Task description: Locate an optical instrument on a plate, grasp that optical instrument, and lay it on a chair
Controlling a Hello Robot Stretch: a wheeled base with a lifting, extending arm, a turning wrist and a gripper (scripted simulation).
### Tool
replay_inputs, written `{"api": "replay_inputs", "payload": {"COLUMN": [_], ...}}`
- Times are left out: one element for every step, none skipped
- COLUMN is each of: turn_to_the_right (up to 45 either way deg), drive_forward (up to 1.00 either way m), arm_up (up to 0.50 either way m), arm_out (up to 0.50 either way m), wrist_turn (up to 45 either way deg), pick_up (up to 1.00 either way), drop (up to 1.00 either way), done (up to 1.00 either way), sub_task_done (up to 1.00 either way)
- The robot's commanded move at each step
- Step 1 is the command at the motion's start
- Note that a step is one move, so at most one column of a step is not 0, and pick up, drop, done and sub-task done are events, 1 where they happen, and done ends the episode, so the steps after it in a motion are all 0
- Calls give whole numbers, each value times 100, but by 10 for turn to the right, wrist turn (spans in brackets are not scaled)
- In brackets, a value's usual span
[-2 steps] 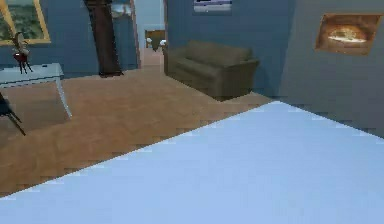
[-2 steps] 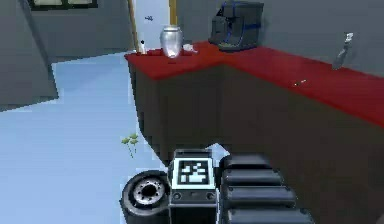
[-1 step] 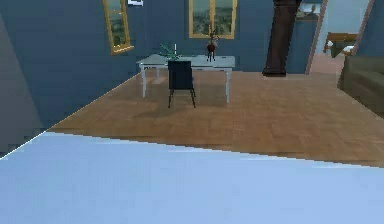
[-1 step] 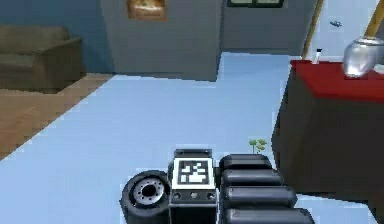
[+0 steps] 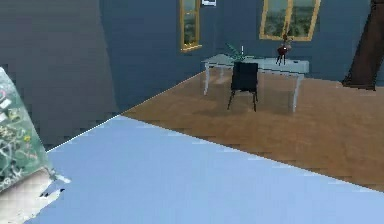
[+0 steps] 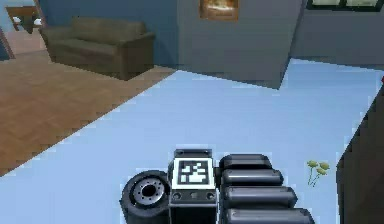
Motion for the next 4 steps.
{"api": "replay_inputs", "payload": {"turn_to_the_right": [0,0,-30,0], "drive_forward": [100,100,0,100], "arm_up": [0,0,0,0], "arm_out": [0,0,0,0], "wrist_turn": [0,0,0,0], "pick_up": [0,0,0,0], "drop": [0,0,0,0], "done": [0,0,0,0], "sub_task_done": [0,0,0,0]}}
